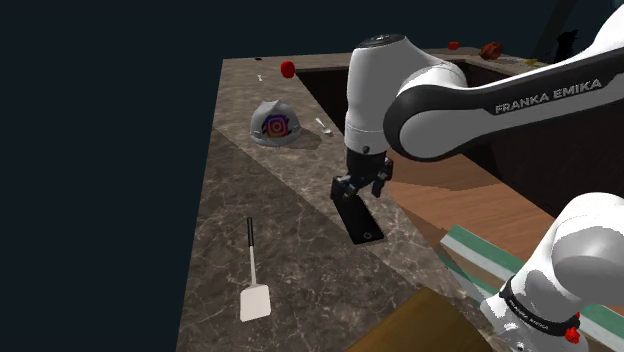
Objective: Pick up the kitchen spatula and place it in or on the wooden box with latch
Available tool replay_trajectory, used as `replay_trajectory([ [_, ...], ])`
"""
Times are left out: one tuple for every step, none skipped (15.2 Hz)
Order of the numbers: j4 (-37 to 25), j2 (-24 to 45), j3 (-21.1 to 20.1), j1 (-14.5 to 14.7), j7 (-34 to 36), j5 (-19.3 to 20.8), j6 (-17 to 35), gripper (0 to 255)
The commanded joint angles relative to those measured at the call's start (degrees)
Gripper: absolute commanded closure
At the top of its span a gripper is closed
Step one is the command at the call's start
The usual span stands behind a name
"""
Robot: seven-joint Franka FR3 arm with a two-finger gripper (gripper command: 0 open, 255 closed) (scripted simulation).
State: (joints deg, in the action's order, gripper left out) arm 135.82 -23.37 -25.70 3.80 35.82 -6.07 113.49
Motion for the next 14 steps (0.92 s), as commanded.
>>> replay_trajectory([
  [-2.3, 3.8, -2.6, -0.3, 4.5, 0.5, 1.8, 0],
  [-3.5, 5.8, -3.8, -0.5, 6.8, 1.0, 2.6, 0],
  [-4.8, 7.9, -4.9, -0.7, 9.0, 1.7, 3.4, 0],
  [-6.2, 10.1, -6.1, -0.9, 11.4, 2.6, 4.1, 0],
  [-7.7, 12.3, -7.2, -1.1, 13.8, 3.6, 4.8, 0],
  [-9.3, 14.7, -8.2, -1.2, 16.2, 4.8, 5.4, 0],
  [-10.9, 17.1, -9.1, -1.2, 18.7, 6.2, 5.9, 0],
  [-12.6, 19.6, -9.9, -1.2, 21.3, 7.7, 6.3, 0],
  [-14.5, 22.1, -10.6, -1.0, 23.9, 9.4, 6.6, 0],
  [-16.4, 24.7, -11.1, -0.6, 26.4, 11.2, 6.8, 0],
  [-18.4, 27.3, -11.5, -0.1, 29.0, 13.0, 6.9, 0],
  [-20.5, 29.9, -11.7, 0.6, 31.4, 14.8, 6.9, 0],
  [-22.7, 32.6, -11.7, 1.4, 33.8, 16.7, 6.7, 0],
  [-25.0, 35.2, -11.5, 2.4, 36.1, 18.4, 6.5, 0],
])
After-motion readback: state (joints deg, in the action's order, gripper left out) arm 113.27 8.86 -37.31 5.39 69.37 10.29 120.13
